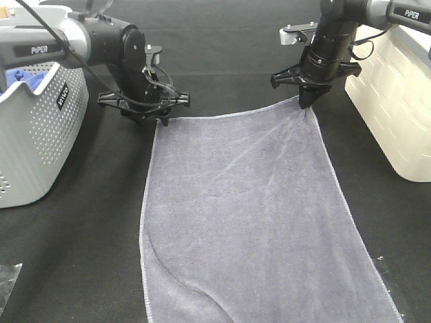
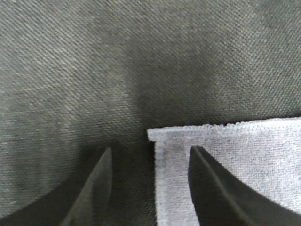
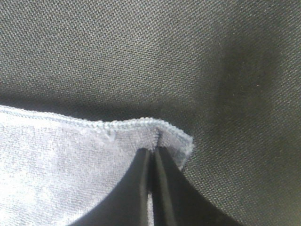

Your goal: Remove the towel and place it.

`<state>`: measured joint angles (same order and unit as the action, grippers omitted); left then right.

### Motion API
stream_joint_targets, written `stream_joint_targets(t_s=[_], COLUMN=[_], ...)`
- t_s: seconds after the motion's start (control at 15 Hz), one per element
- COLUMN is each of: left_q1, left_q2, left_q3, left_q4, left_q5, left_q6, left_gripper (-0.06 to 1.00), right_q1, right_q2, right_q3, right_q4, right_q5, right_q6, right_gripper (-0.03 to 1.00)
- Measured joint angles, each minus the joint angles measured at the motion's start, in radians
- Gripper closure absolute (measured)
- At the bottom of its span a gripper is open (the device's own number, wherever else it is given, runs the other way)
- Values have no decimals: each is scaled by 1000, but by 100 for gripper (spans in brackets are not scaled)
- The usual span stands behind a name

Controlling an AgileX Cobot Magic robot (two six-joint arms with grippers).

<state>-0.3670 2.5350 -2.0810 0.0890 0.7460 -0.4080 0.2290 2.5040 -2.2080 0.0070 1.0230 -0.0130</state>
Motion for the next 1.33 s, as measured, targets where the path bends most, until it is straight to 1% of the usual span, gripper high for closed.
stream_joint_targets(t_s=[0.2, 0.33, 0.4, 0.47, 0.53, 0.6, 0.87, 0.93, 1.0, 1.13, 1.33], left_q1=[0, 2, 2, 2, 2, 2, 2, 2, 0, 3, 41], left_q2=[16, 22, 22, 22, 22, 22, 11, 10, 10, 10, 10], left_q3=[-3, -8, -8, -8, -8, -8, -8, -8, -14, -56, -136], left_q4=[-4, -14, -12, -12, -26, -35, -25, -7, 38, 101, 113], left_q5=[-17, -32, -36, -40, -51, -62, -70, -70, -66, -64, -67], left_q6=[0, 3, 13, 29, 66, 89, 106, 106, 106, 106, 106], left_gripper=[47, 55, 63, 74, 91, 94, 94, 94, 94, 94, 94], right_q1=[0, 0, 0, 0, 0, 0, 0, 0, 0, 0, 0], right_q2=[0, 0, 0, 0, 0, 0, 0, 0, 0, 0, 0], right_q3=[0, 0, 0, 0, 0, 0, 0, 0, -2, -3, -3], right_q4=[0, 0, 0, 0, 0, 0, -1, -1, -1, -7, -21], right_q5=[0, 2, 3, 3, 3, 3, 6, 6, -3, -37, -112], right_q6=[0, 0, 0, 0, 0, 0, 0, 0, 0, 0, 0], right_gripper=[97, 97, 97, 97, 97, 97, 97, 97, 97, 97, 97])
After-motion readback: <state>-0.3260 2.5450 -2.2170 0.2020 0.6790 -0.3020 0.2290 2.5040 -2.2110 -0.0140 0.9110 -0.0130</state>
